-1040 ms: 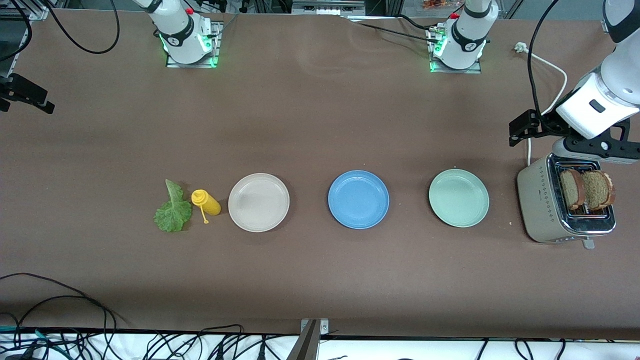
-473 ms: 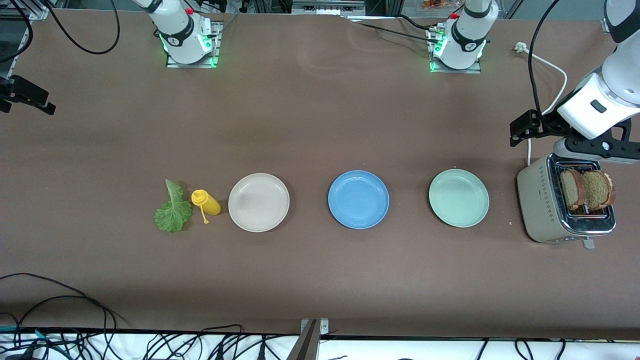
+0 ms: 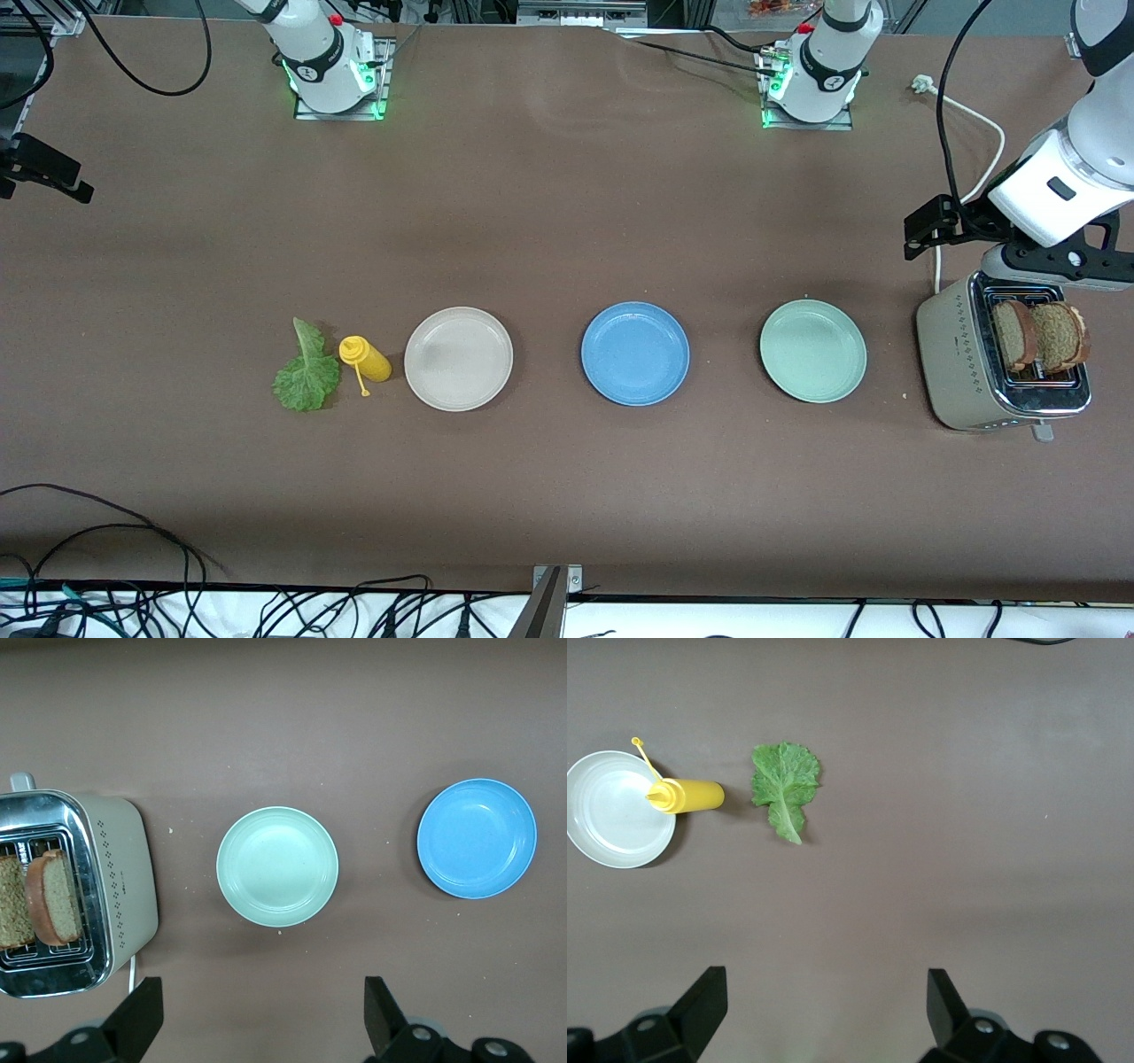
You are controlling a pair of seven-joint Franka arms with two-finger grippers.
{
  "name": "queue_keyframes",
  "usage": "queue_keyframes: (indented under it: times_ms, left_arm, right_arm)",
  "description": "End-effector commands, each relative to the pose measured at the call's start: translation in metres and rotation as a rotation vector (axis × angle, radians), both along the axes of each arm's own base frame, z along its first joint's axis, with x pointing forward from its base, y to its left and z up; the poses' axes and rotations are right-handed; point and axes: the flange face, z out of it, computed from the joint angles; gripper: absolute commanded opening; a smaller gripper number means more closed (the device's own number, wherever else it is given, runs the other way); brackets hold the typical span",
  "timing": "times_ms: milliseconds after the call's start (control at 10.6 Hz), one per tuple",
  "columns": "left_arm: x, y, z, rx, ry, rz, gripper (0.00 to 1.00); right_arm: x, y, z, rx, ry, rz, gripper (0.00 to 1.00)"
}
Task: Make sandwich in blue plate with both arms
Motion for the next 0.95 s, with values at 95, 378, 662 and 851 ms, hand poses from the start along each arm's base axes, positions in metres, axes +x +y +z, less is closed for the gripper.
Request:
queue_keyframes:
  times_ms: [95, 378, 662, 851]
  left_arm:
    - [-0.0005, 0.0025, 0.0047, -0.021, 0.006, -0.006, 1.00]
    - [-0.0006, 0.0017, 0.0048, -0.021, 0.006, -0.007, 1.00]
    - [-0.0012, 0.0026, 0.0040, -0.019, 0.009, -0.006, 1.00]
    - [-0.0011, 0.0026, 0.0055, -0.019, 0.006, -0.006, 1.00]
  right_arm:
    - [0.0020, -0.0024, 0.0060, 0.014, -0.008, 0.010, 1.00]
    - [0.0025, 0.0002, 0.0061, 0.016, -0.009, 0.016, 1.00]
    - [0.0021, -0.0006, 0.0058, 0.016, -0.006, 0.014, 1.00]
    - [0.0018, -0.0014, 0.0057, 0.016, -0.005, 0.013, 1.00]
